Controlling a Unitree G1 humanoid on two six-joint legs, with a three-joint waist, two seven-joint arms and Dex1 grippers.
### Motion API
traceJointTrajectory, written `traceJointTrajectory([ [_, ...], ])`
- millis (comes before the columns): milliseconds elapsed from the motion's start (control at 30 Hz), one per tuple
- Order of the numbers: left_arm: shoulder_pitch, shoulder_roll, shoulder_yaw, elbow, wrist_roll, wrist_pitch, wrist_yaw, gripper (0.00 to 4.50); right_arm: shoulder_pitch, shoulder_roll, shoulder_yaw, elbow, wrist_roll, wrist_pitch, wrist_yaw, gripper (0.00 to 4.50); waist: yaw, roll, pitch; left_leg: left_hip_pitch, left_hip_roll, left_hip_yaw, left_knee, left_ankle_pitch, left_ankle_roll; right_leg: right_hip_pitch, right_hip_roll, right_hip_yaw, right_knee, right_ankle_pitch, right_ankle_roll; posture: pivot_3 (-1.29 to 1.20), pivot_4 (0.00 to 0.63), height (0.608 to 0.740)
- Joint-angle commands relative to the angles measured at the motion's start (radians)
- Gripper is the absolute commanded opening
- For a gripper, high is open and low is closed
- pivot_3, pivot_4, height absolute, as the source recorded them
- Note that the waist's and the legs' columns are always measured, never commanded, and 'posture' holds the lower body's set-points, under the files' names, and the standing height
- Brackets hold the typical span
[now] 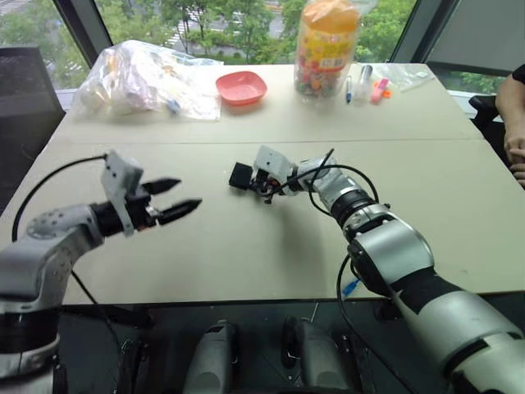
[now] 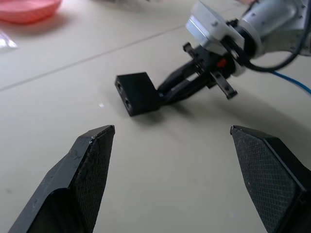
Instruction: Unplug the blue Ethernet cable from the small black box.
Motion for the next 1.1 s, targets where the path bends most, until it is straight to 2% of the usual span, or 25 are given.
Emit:
traceJointTrajectory([
  [33,-0.169,-0.018,0.025,0.206,-0.058,0.004,-0.076,4.0,-0.01,-0.084,0.05,-0.113,-0.097,-0.231,-0.156,0.03,-0.001,0.0,0.0,-0.001,0.0,0.0,0.0,0.0,0.0,0.0,0.0,0.0,0.0,0.0,0.001,0.0,0.15,0.74],
  [133,-0.311,-0.057,0.003,0.409,-0.047,-0.027,-0.15,4.0,0.018,-0.126,0.067,-0.199,-0.127,-0.339,-0.195,0.03,-0.011,-0.001,0.0,-0.002,-0.004,0.005,0.0,0.0,0.001,-0.003,0.0,0.002,0.0,0.002,0.005,0.0,0.15,0.74],
  [233,-0.481,-0.102,-0.043,0.694,0.01,-0.08,-0.262,4.0,0.081,-0.17,0.062,-0.35,-0.129,-0.399,-0.209,0.03,-0.013,-0.001,0.0,0.0,-0.003,0.009,-0.002,0.0,0.001,-0.002,0.0,0.004,0.002,0.001,0.006,0.0,0.15,0.74],
  [400,-0.739,-0.194,-0.12,1.082,0.148,-0.24,-0.376,4.0,0.176,-0.208,0.034,-0.575,-0.101,-0.367,-0.189,0.03,-0.009,-0.003,0.001,0.002,-0.004,0.011,0.0,0.0,0.001,-0.002,0.0,0.007,0.006,0.0,0.006,0.0,0.15,0.74],
  [533,-0.845,-0.242,-0.143,1.246,0.227,-0.329,-0.441,4.0,0.214,-0.225,0.033,-0.684,-0.12,-0.302,-0.189,0.03,-0.009,-0.003,0.001,0.002,-0.004,0.011,0.001,0.0,0.001,-0.002,0.0,0.007,0.007,0.001,0.006,0.0,0.15,0.74],
  [667,-0.899,-0.284,-0.151,1.331,0.282,-0.37,-0.497,4.0,0.253,-0.228,0.023,-0.783,-0.1,-0.235,-0.172,0.03,-0.012,-0.003,0.001,0.003,-0.004,0.011,0.001,0.0,0.001,-0.002,0.0,0.008,0.007,0.0,0.006,0.0,0.15,0.74],
  [767,-0.916,-0.293,-0.136,1.364,0.299,-0.38,-0.52,3.21,0.274,-0.231,0.022,-0.833,-0.101,-0.201,-0.164,0.0,-0.012,-0.003,0.001,0.003,-0.004,0.012,0.001,0.0,0.001,-0.003,0.0,0.008,0.008,0.0,0.006,0.0,0.15,0.74],
  [967,-0.925,-0.298,-0.117,1.379,0.315,-0.37,-0.563,0.67,0.301,-0.236,0.02,-0.897,-0.098,-0.153,-0.151,0.0,-0.01,-0.003,0.001,0.003,-0.004,0.011,0.001,0.0,0.001,-0.003,0.0,0.008,0.008,0.0,0.006,0.0,0.15,0.74],
  [1000,-0.923,-0.299,-0.119,1.378,0.321,-0.368,-0.574,0.49,0.302,-0.237,0.021,-0.903,-0.098,-0.148,-0.15,0.0,-0.01,-0.003,0.001,0.003,-0.004,0.011,0.001,0.0,0.001,-0.003,0.0,0.008,0.008,0.0,0.006,0.0,0.15,0.74],
  [1100,-0.914,-0.301,-0.117,1.377,0.336,-0.375,-0.57,0.49,0.306,-0.236,0.021,-0.92,-0.093,-0.129,-0.138,0.0,-0.009,-0.003,0.001,0.003,-0.004,0.011,0.001,0.0,0.002,-0.003,0.0,0.008,0.008,0.0,0.006,0.0,0.15,0.74],
])
